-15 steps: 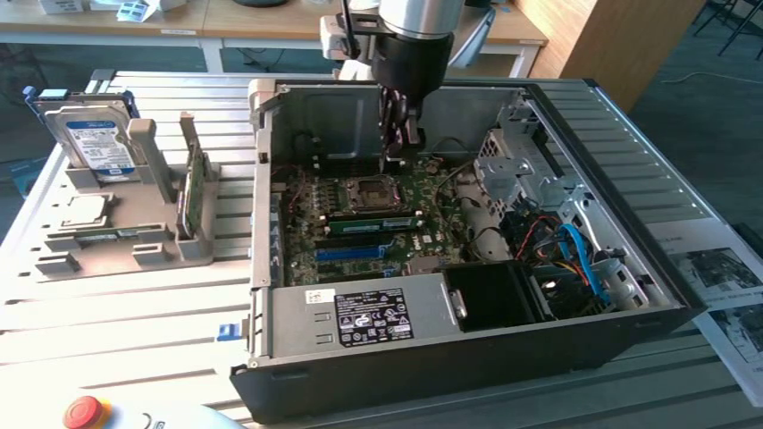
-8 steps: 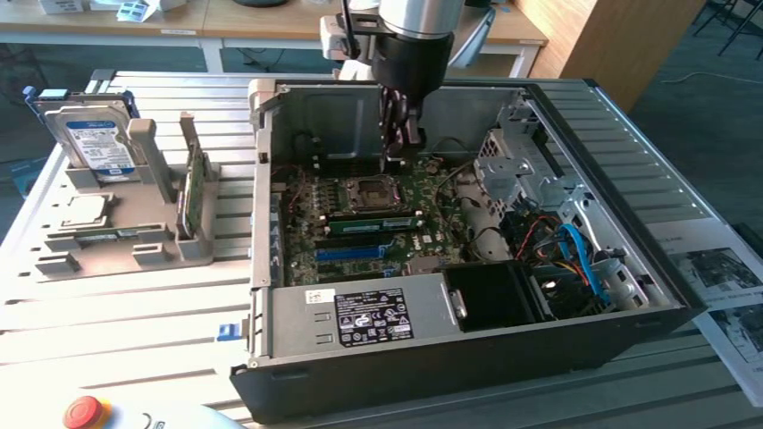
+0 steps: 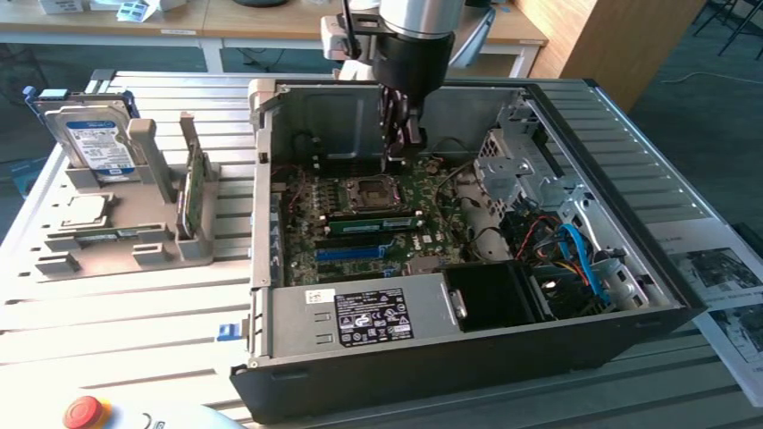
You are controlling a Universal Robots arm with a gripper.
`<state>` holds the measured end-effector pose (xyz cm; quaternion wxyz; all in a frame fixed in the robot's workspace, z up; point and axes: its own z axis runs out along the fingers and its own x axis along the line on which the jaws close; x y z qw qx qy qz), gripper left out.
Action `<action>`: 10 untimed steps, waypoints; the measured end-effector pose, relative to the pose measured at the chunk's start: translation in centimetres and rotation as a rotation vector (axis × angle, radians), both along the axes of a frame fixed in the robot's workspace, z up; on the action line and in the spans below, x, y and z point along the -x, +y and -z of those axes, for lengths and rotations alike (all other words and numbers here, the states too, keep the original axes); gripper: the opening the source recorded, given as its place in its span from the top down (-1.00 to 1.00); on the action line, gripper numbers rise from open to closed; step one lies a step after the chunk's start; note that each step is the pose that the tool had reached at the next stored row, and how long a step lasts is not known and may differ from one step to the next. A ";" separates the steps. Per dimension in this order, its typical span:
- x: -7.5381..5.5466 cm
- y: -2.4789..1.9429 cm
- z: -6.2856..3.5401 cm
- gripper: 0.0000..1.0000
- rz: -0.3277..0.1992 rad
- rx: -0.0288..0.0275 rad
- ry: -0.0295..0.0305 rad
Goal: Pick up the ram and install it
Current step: 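Press down the ram until it locks into place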
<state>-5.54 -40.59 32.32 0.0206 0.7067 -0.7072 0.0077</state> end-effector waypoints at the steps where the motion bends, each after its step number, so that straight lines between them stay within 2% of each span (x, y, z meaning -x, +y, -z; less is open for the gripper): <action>1: -0.1 0.00 0.00 0.80 -0.001 0.0000 0.0001; 10: -0.3 0.00 -0.15 0.80 -0.002 -0.0002 0.0001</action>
